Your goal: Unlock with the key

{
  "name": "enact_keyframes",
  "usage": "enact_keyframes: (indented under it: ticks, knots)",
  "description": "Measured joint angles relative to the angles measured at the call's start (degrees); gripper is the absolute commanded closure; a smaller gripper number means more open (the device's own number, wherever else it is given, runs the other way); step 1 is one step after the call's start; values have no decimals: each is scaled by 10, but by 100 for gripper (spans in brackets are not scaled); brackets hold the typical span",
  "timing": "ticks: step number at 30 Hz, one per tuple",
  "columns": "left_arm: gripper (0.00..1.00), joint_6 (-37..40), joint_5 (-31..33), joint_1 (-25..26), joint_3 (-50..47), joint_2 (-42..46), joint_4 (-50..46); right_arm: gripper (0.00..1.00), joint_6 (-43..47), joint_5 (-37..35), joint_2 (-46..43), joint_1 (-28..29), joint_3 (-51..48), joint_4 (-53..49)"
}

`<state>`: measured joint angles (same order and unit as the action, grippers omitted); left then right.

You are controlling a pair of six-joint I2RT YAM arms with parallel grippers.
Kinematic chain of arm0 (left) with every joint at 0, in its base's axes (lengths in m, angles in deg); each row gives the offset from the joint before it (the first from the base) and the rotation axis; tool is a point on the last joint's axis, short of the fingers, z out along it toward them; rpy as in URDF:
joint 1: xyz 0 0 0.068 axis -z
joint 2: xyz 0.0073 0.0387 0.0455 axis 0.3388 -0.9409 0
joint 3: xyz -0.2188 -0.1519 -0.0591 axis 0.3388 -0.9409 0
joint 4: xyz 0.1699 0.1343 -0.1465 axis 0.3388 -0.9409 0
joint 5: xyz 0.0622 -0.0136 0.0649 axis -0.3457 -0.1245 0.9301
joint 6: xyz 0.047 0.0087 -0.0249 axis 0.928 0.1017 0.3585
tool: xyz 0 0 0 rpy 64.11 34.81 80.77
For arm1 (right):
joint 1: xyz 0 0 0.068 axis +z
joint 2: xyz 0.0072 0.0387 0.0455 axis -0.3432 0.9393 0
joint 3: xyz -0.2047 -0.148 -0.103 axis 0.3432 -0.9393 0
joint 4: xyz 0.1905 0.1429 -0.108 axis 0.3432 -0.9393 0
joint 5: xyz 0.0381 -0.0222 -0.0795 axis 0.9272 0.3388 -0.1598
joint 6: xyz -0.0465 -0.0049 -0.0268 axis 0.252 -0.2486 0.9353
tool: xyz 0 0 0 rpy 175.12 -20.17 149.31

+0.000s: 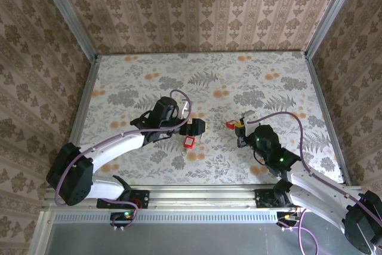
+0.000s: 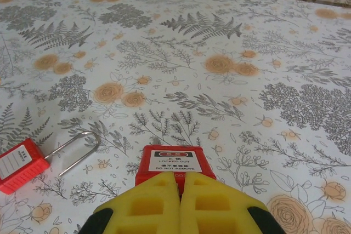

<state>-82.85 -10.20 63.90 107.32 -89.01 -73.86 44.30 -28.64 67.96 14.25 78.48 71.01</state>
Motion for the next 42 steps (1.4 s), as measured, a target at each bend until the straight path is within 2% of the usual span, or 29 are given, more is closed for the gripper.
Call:
enact_keyframes:
  ticks: [18, 28, 35, 42]
  knots:
    - [8, 9, 2, 6, 4, -15, 0, 98, -83, -9, 73, 4, -1, 28]
    - [8, 14, 4, 6, 5, -16, -5, 96, -114, -45, 86, 7, -12, 25]
    - [8, 19, 6, 13, 17, -30, -9, 94, -144, -78, 52, 26, -42, 9]
    - [8, 21, 8, 20, 22, -38, -10, 91, -161, -110, -13, 69, -76, 2]
